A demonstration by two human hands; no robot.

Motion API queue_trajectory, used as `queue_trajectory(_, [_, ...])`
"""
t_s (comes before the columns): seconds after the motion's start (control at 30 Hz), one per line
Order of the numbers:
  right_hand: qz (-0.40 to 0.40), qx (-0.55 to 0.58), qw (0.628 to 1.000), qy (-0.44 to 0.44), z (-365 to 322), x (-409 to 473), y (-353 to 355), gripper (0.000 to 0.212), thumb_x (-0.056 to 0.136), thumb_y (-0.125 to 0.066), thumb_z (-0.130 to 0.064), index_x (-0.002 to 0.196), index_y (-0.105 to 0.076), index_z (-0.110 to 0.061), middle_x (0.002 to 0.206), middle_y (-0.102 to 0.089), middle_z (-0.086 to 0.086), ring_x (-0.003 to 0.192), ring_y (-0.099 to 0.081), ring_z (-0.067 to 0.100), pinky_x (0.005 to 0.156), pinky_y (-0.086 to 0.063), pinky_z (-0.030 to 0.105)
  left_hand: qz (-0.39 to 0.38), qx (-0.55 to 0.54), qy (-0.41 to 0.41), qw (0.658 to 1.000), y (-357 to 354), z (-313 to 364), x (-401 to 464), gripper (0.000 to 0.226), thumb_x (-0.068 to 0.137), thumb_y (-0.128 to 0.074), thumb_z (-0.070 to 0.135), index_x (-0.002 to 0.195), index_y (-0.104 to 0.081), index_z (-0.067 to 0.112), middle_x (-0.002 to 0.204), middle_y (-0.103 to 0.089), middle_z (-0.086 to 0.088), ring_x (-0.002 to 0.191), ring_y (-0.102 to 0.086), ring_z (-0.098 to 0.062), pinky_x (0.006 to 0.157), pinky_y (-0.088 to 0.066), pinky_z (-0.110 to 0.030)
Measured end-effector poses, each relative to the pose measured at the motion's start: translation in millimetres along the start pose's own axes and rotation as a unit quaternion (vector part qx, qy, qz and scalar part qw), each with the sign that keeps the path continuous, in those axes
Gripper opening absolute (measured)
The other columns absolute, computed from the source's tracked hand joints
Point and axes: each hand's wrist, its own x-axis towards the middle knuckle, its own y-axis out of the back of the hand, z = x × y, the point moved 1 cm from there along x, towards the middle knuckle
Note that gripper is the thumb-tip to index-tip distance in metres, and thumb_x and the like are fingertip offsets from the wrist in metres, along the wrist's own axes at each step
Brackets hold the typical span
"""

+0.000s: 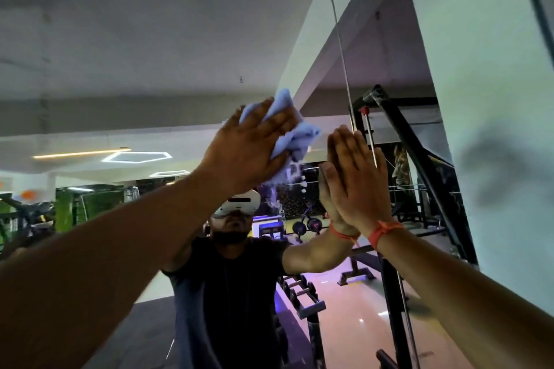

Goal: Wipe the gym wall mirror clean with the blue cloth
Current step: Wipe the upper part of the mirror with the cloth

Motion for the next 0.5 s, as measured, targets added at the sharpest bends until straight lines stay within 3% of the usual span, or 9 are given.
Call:
queue_trajectory(0.07, [0.008, -0.006, 1.0, -0.014, 12.9, -0.4, 1.8, 0.06, 0.106, -0.025, -0.046, 0.162, -0.028, -0.022, 0.17, -0.02, -0.005, 0.157, -0.015, 0.015, 0.126, -0.013, 0.045, 0.019, -0.035, 0.128, 0.991, 0.2, 28.2, 1.6, 0.064, 0.102, -0.035, 0.051, 0.16, -0.031, 0.023, 0.167, -0.029, 0.004, 0.152, -0.026, -0.034, 0.119, -0.026, -0.051])
queue_trajectory(0.13, [0.003, 0.005, 1.0, -0.011, 28.4, 0.9, 3.7, 0.061, 0.106, -0.026, -0.045, 0.161, -0.029, -0.02, 0.17, -0.021, -0.002, 0.157, -0.017, 0.017, 0.125, -0.015, 0.048, 0.005, -0.058, 0.153, 0.987, -6.1, 71.1, -16.2, 0.069, 0.1, -0.038, 0.052, 0.161, -0.028, 0.022, 0.169, -0.025, 0.001, 0.154, -0.021, -0.035, 0.121, -0.023, -0.053])
queue_trajectory(0.23, [0.005, 0.019, 1.0, 0.022, 45.3, 1.1, 5.0, 0.062, 0.106, -0.025, -0.046, 0.16, -0.033, -0.017, 0.168, -0.027, 0.001, 0.155, -0.024, 0.021, 0.121, -0.026, 0.054, -0.04, -0.046, -0.041, 0.997, -12.6, 110.9, -51.3, 0.07, 0.101, -0.039, 0.056, 0.161, -0.031, 0.021, 0.168, -0.026, -0.002, 0.155, -0.021, -0.034, 0.119, -0.028, -0.055])
queue_trajectory(0.33, [0.012, 0.032, 0.999, 0.034, 48.9, -1.7, 2.4, 0.063, 0.106, -0.021, -0.046, 0.158, -0.036, -0.015, 0.168, -0.028, 0.002, 0.155, -0.026, 0.023, 0.119, -0.027, 0.054, -0.052, -0.012, -0.175, 0.983, -9.8, 77.4, -37.8, 0.068, 0.101, -0.043, 0.058, 0.16, -0.032, 0.026, 0.167, -0.029, 0.001, 0.154, -0.025, -0.03, 0.121, -0.027, -0.05])
queue_trajectory(0.37, [0.009, 0.032, 0.999, 0.032, 49.2, -2.3, 1.1, 0.062, 0.106, -0.022, -0.046, 0.159, -0.036, -0.016, 0.168, -0.027, 0.002, 0.155, -0.024, 0.022, 0.12, -0.025, 0.054, -0.047, -0.004, -0.151, 0.987, -7.4, 61.8, -24.6, 0.067, 0.101, -0.046, 0.056, 0.16, -0.033, 0.027, 0.167, -0.03, 0.002, 0.152, -0.029, -0.032, 0.12, -0.029, -0.05])
queue_trajectory(0.4, [0.004, 0.031, 0.999, 0.031, 49.6, -2.9, 0.0, 0.062, 0.106, -0.023, -0.047, 0.16, -0.034, -0.017, 0.169, -0.024, 0.001, 0.156, -0.022, 0.021, 0.121, -0.022, 0.054, -0.03, -0.01, -0.075, 0.997, -3.7, 47.9, -10.1, 0.065, 0.1, -0.049, 0.053, 0.159, -0.034, 0.027, 0.167, -0.03, 0.002, 0.148, -0.034, -0.034, 0.117, -0.034, -0.051])
queue_trajectory(0.43, [-0.002, 0.035, 0.999, 0.031, 50.9, -2.6, -1.0, 0.063, 0.106, -0.023, -0.048, 0.161, -0.031, -0.019, 0.17, -0.021, -0.001, 0.157, -0.019, 0.02, 0.123, -0.02, 0.052, 0.001, -0.03, 0.042, 0.999, 0.6, 38.2, 3.0, 0.064, 0.1, -0.051, 0.05, 0.158, -0.035, 0.028, 0.166, -0.028, 0.003, 0.144, -0.037, -0.036, 0.114, -0.039, -0.052])
queue_trajectory(0.5, [-0.009, 0.048, 0.998, 0.031, 51.7, -1.8, -2.4, 0.063, 0.106, -0.024, -0.049, 0.162, -0.027, -0.02, 0.171, -0.017, -0.003, 0.158, -0.015, 0.02, 0.123, -0.016, 0.051, 0.045, -0.075, 0.284, 0.955, 6.8, 43.3, 19.2, 0.064, 0.1, -0.047, 0.049, 0.158, -0.03, 0.029, 0.164, -0.026, 0.003, 0.143, -0.034, -0.038, 0.113, -0.04, -0.052])
